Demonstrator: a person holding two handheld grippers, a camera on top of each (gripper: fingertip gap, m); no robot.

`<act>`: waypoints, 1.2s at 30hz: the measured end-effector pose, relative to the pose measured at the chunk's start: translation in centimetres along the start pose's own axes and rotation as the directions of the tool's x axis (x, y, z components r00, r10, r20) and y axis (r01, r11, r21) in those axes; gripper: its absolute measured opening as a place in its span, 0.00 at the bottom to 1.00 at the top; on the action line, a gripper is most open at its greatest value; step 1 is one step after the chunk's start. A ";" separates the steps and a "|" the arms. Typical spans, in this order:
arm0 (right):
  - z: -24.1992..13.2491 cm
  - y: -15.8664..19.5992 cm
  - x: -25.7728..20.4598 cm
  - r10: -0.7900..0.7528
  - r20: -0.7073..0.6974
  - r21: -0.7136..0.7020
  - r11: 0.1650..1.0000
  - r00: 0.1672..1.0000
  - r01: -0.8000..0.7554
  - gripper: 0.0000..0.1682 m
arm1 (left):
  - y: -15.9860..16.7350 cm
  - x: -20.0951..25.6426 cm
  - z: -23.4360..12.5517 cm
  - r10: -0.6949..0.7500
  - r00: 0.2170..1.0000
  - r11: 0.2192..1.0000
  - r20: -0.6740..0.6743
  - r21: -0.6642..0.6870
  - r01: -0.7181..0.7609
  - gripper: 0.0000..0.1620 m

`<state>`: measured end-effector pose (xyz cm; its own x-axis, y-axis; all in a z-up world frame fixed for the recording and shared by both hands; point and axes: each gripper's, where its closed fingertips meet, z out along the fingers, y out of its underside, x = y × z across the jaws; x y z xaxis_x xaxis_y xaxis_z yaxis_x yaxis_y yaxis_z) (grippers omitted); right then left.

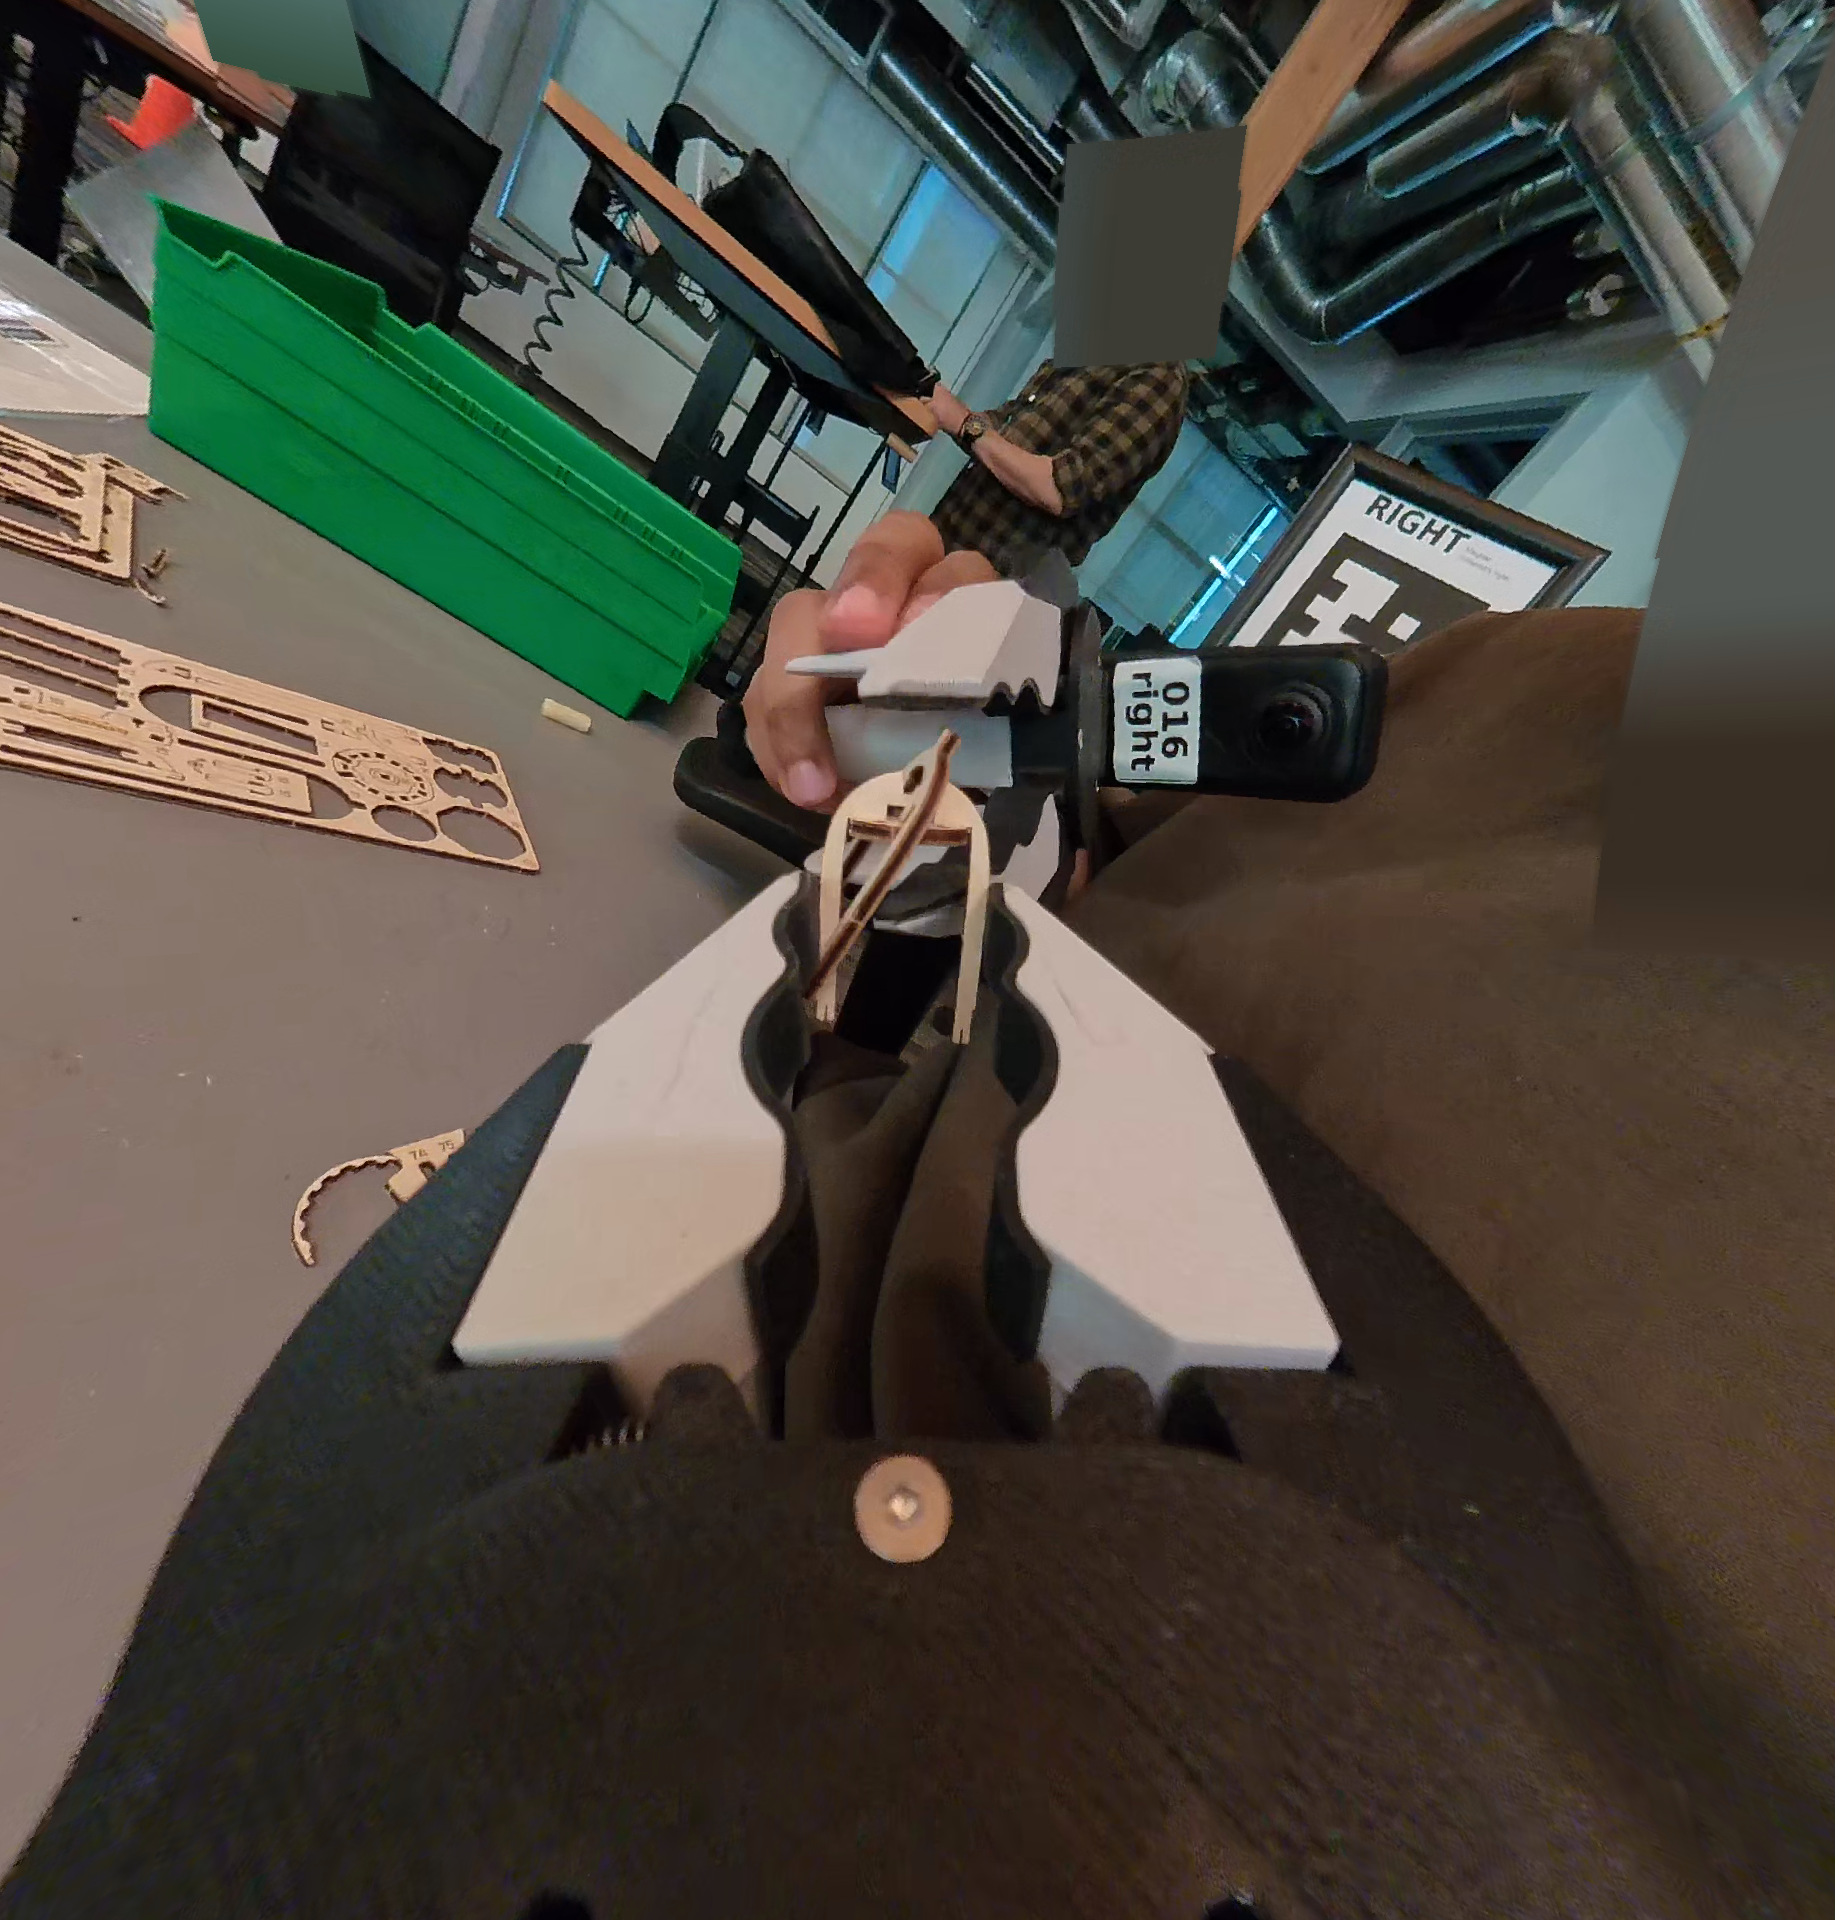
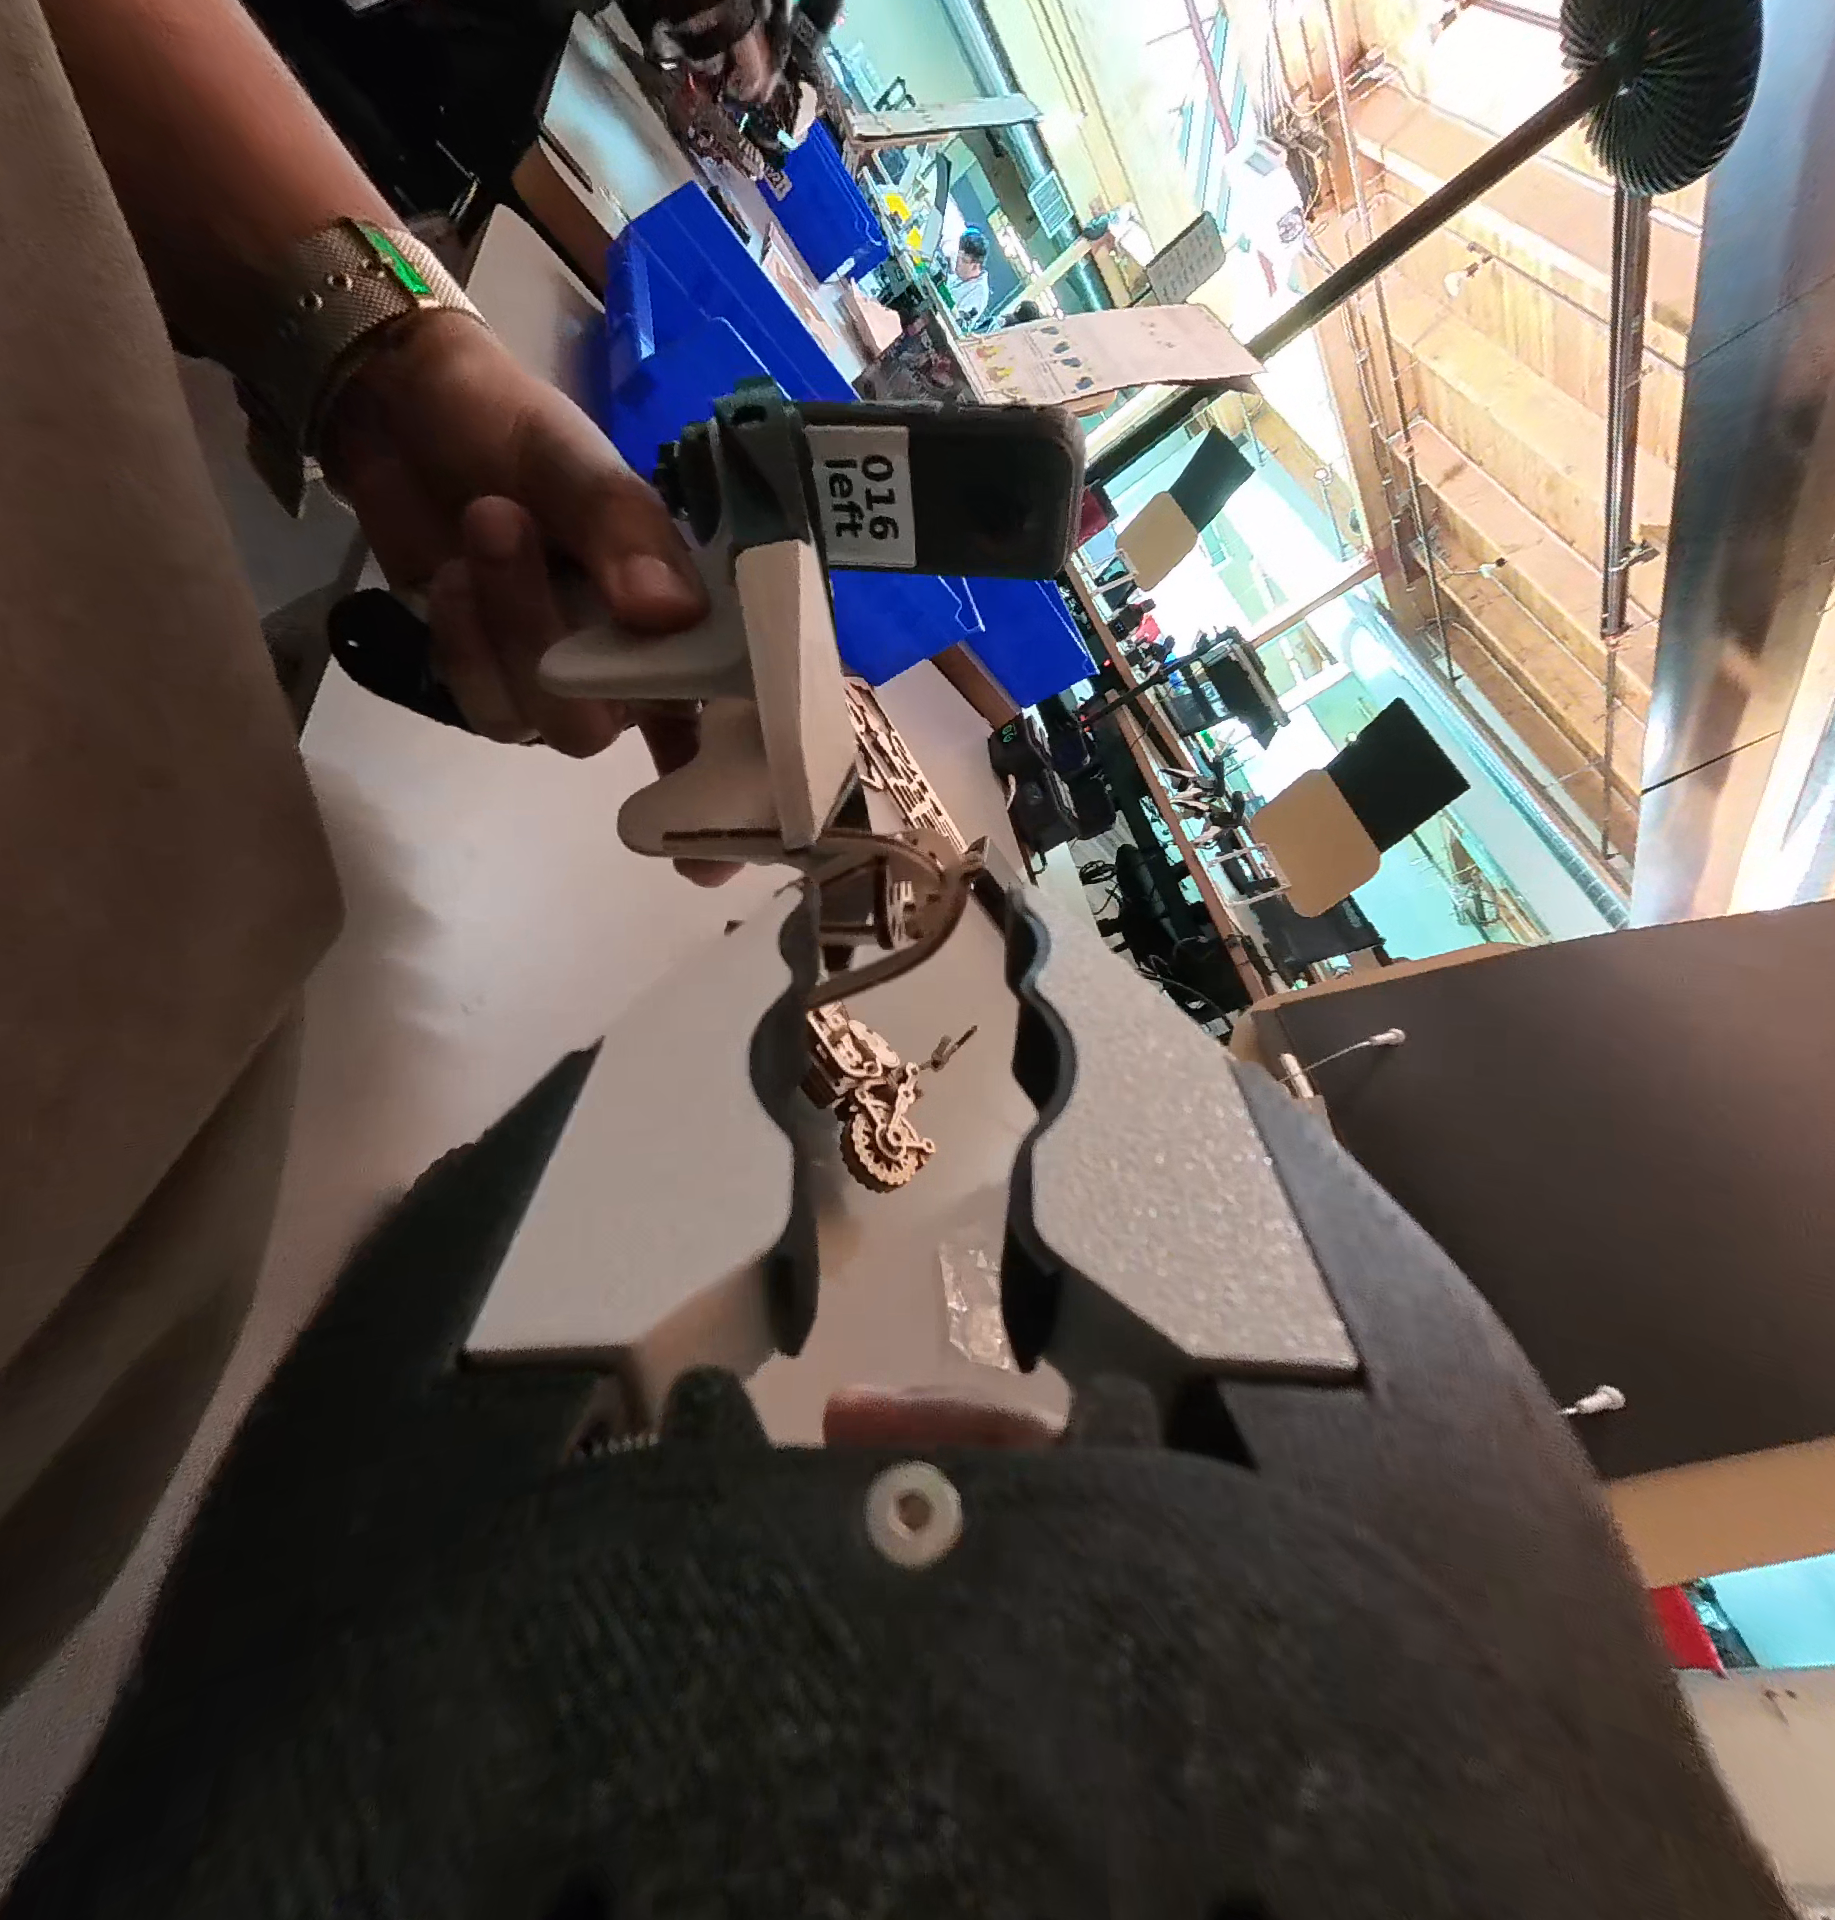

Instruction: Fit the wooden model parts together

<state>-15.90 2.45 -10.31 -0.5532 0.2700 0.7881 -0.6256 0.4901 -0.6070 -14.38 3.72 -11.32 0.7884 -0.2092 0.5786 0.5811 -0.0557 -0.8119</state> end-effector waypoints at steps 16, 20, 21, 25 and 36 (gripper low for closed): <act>-0.1 0.1 0.0 0.007 -0.015 -0.010 1.000 1.000 -0.007 0.10 | 0.0 -0.2 -0.1 0.003 1.000 1.000 0.014 -0.003 -0.003 0.18; 0.0 0.2 -0.1 -0.002 -0.014 -0.016 1.000 1.000 0.002 0.11 | 0.1 -0.2 0.0 -0.003 1.000 1.000 0.010 -0.005 0.003 0.19; 0.0 0.2 -0.1 0.000 -0.017 -0.015 1.000 1.000 0.000 0.11 | 0.1 -0.2 0.0 -0.001 1.000 1.000 0.011 -0.004 0.001 0.18; 0.0 0.2 0.1 0.007 -0.022 -0.013 1.000 1.000 -0.007 0.11 | 0.0 -0.2 -0.1 -0.003 1.000 1.000 0.009 0.001 0.003 0.18; 0.0 0.2 0.2 0.018 -0.035 -0.008 1.000 0.999 -0.019 0.09 | 0.1 -0.1 0.1 -0.011 1.000 1.000 0.004 0.000 0.011 0.19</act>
<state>-16.09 2.61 -10.24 -0.5449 0.3078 0.7800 -0.6110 0.4913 -0.6207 -14.42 3.80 -11.43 0.7826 -0.2048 0.5878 0.5898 -0.0581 -0.8055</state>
